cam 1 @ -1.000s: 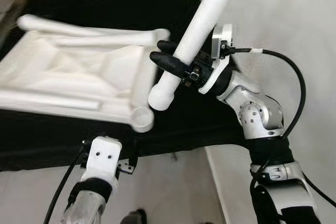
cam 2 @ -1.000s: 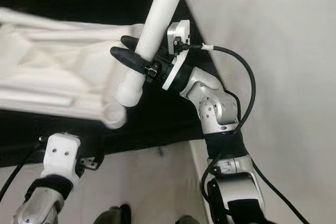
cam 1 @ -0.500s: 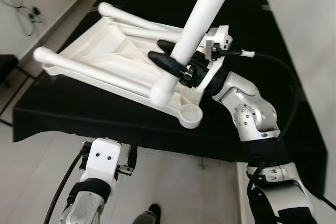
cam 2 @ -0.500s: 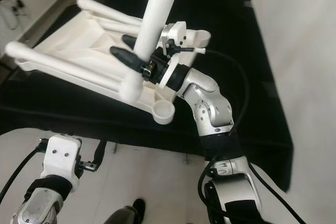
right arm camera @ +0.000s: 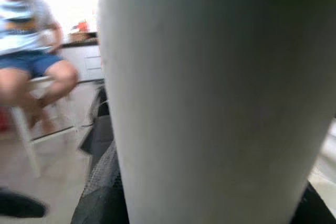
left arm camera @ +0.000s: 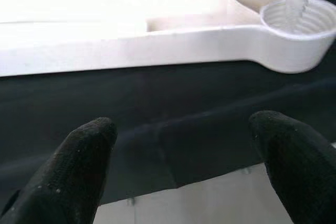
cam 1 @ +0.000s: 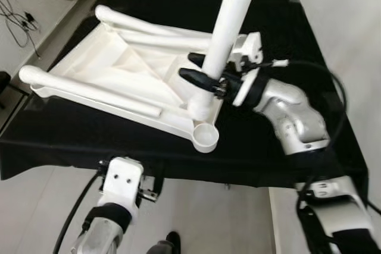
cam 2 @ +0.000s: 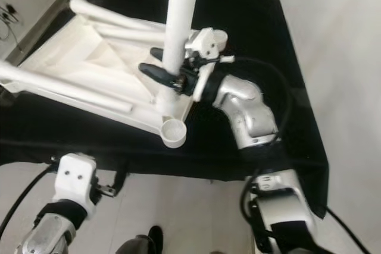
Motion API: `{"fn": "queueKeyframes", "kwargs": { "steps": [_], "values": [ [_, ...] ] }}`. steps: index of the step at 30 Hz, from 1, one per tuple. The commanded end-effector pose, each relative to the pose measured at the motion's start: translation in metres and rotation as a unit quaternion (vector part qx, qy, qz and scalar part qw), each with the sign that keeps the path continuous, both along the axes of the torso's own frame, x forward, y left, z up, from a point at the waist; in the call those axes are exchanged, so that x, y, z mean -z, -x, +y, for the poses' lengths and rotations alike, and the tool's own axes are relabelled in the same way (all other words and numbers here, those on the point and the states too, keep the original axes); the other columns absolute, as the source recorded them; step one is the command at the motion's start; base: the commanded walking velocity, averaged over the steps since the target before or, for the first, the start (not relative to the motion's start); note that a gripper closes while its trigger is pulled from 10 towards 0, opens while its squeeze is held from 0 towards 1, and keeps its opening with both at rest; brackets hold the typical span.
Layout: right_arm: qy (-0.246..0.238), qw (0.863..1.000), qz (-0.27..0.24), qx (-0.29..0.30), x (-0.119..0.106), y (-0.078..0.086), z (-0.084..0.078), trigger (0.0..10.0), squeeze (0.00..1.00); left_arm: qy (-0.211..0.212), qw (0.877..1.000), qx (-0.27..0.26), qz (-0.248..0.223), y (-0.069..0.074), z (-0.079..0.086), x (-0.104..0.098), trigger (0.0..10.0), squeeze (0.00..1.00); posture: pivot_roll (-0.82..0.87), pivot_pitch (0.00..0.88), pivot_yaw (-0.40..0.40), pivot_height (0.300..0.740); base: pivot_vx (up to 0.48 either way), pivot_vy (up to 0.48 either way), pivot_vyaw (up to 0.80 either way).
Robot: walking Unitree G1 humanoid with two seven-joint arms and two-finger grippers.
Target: Building children table
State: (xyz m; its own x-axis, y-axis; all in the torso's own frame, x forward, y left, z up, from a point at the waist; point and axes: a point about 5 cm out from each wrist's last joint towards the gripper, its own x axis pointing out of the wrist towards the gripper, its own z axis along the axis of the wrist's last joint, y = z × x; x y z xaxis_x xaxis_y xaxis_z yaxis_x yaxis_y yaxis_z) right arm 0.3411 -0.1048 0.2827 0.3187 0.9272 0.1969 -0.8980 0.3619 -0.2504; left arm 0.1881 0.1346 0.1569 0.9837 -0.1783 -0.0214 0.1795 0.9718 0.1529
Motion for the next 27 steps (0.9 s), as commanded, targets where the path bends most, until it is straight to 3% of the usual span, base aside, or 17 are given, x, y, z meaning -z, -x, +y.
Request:
{"fn": "queueKeyframes", "kwargs": {
  "steps": [1,7,12,21,27],
  "values": [
    [0.017,0.998,-0.011,-0.061,-0.003,0.009,0.012,10.0,0.00,0.002,1.000,0.010,0.011,0.006,0.001,0.001,10.0,0.00,-0.01,0.283,0.028,0.740,0.000,0.000,0.00],
    [0.048,0.995,-0.021,-0.081,-0.002,0.010,0.013,10.0,0.00,0.000,0.999,0.029,0.013,0.015,-0.002,-0.001,10.0,0.00,-0.01,0.309,0.034,0.740,0.000,0.000,0.00],
    [0.061,0.992,-0.025,-0.111,-0.004,0.010,0.024,10.0,0.00,0.015,0.999,0.027,0.012,0.025,-0.001,-0.002,10.0,0.00,0.00,0.344,0.038,0.740,0.000,0.000,0.00],
    [0.102,0.986,-0.016,-0.132,0.001,0.002,0.028,10.0,0.00,0.044,0.997,0.055,0.007,0.027,-0.005,-0.005,10.0,0.00,0.00,0.366,0.033,0.740,0.000,0.000,0.00],
    [0.099,0.987,-0.007,-0.123,-0.003,-0.007,0.026,10.0,0.00,0.045,0.997,0.063,0.004,0.029,-0.009,-0.008,10.0,0.00,0.01,0.387,0.021,0.740,0.000,0.000,0.00]
  ]
}}
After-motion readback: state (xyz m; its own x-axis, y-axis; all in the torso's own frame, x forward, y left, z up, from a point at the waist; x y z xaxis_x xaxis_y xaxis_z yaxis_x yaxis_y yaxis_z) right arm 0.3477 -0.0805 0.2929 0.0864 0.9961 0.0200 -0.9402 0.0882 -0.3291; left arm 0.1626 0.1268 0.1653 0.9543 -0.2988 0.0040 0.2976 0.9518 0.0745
